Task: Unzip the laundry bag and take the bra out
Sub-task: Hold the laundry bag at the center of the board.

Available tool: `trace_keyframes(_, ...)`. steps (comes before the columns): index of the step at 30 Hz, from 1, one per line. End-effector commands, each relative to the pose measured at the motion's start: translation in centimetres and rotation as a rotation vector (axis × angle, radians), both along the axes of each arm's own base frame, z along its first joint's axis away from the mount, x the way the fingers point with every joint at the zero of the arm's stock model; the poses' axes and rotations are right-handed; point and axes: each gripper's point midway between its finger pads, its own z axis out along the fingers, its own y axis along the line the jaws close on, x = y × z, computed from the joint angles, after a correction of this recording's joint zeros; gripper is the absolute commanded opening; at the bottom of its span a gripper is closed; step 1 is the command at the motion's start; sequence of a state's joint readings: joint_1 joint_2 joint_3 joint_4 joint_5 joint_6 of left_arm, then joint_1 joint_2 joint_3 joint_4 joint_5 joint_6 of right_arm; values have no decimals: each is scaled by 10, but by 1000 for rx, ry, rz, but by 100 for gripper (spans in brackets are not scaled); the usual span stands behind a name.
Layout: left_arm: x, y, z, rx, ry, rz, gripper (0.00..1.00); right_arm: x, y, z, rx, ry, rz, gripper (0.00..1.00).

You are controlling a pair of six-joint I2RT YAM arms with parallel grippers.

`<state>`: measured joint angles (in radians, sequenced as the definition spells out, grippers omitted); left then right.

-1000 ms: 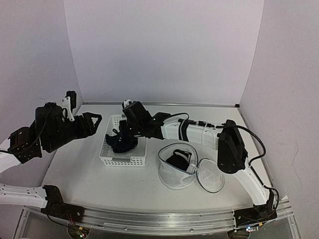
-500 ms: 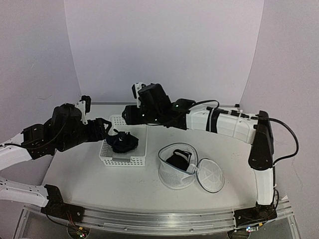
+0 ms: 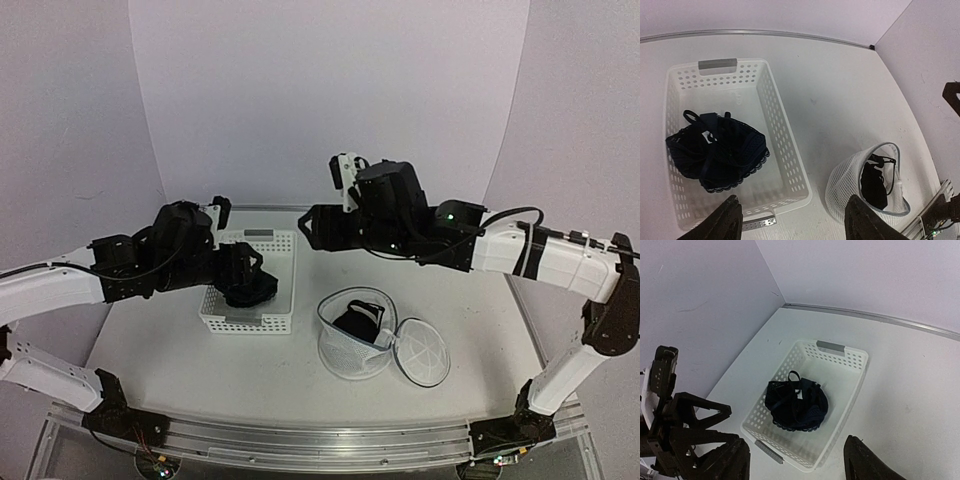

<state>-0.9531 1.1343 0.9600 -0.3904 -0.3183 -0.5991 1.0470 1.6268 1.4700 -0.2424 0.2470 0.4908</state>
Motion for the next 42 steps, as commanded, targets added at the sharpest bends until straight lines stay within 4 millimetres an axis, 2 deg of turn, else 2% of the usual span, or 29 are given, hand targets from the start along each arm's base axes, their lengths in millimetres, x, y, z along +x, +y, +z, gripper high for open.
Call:
trace_keyframes(1,2,-43,27,-95,-16,-126,71,-13,-37,-4,-26,-1,-45,67)
trace_keyframes(6,0,-83,14,-108,42,-267,71,-31,-71,-31,-66,60,-63,69)
trace_keyframes(12,-7,-132,-10,-111,153,-439,71,-47,-106,-72,-135,155,-97,71)
trace_keyframes(17,-4,-152,-31,-99,214,-485,71,-56,-126,-102,-168,232,-135,73)
trace_keyframes(21,-6,-167,-46,-99,264,-529,71,-60,-129,-119,-177,295,-137,73)
trace_keyframes(26,-6,-174,-62,-89,307,-541,70,-62,-126,-139,-196,360,-133,73)
trace_keyframes(33,-3,-172,-83,-56,333,-516,65,-58,-116,-155,-239,392,-118,71)
trace_keyframes(37,-4,-171,-93,-40,350,-514,58,-52,-118,-164,-266,393,-140,69)
trace_keyframes(42,-5,-171,-105,-24,368,-518,44,-44,-117,-169,-295,385,-142,69)
